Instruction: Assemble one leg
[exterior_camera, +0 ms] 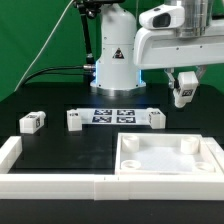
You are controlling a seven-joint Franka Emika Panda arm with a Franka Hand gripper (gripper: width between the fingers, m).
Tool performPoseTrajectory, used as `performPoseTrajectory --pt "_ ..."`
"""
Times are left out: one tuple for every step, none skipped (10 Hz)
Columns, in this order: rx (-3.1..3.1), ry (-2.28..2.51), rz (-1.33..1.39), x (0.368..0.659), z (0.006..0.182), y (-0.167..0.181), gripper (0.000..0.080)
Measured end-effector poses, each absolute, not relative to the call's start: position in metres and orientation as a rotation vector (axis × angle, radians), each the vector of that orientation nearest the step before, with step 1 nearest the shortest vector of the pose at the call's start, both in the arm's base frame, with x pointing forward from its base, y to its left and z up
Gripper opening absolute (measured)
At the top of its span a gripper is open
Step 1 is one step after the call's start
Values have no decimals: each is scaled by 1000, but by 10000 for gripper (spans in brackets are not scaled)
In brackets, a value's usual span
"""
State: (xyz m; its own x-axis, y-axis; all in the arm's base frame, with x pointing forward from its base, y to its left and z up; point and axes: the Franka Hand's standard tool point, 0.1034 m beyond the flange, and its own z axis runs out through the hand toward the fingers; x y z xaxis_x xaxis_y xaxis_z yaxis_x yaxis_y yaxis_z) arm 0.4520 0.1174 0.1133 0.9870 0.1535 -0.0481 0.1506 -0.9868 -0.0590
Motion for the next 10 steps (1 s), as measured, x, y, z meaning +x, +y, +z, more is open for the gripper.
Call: performPoseTrajectory --pt "-3067 -280 48 472 116 115 290" --pt "-3059 -300 15 498 119 115 290" --pt "-3050 -311 -18 528 124 117 290" --pt "-3041 -377 -43 551 128 116 290" --pt "-3029 -445 -63 579 131 109 290" --pt "-3008 -439 16 596 126 100 290" --pt "-3011 -422 3 605 125 97 290" --pt "-3010 -427 -5 603 125 98 290" --pt "-3015 -426 -71 607 124 97 290" --pt "-3015 -426 -67 606 122 97 290"
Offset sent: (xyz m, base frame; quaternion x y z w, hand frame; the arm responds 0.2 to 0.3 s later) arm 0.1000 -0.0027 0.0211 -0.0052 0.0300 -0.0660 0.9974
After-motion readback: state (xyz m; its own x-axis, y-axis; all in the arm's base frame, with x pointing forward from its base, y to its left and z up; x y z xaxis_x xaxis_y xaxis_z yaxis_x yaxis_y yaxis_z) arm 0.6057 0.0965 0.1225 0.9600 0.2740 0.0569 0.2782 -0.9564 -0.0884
